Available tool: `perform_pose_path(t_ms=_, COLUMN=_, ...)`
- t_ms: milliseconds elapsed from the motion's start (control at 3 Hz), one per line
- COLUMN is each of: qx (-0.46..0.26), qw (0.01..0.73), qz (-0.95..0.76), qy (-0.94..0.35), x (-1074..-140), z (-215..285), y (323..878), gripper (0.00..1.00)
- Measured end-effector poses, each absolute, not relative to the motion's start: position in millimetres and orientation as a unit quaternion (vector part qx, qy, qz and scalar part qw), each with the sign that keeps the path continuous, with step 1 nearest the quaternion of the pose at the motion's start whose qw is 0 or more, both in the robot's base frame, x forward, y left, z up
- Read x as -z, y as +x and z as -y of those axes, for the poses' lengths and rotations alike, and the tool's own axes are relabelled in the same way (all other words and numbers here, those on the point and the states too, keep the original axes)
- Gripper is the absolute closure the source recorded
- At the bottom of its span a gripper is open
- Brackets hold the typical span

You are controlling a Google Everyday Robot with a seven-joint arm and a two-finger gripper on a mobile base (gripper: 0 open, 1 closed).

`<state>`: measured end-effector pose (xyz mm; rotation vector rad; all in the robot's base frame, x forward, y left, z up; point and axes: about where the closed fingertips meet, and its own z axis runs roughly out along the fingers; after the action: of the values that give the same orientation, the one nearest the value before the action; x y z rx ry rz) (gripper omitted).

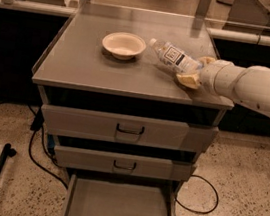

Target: Pick blue plastic bottle from bottom drawer and place on counter

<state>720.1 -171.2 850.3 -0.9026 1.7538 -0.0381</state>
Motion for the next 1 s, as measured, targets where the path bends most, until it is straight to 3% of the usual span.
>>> perform_pose_path(t_ms=667, qx=0.016, qw=0.552, qz=-0.741, qy=-0.382, x=-850.3, z=171.2, y=720.1, gripper=0.53)
perform_pose_path(t_ms=1000, qx=0.016, qw=0.552, qz=-0.741, qy=-0.382, x=-850.3, z=171.1, y=720.2, gripper=0.22)
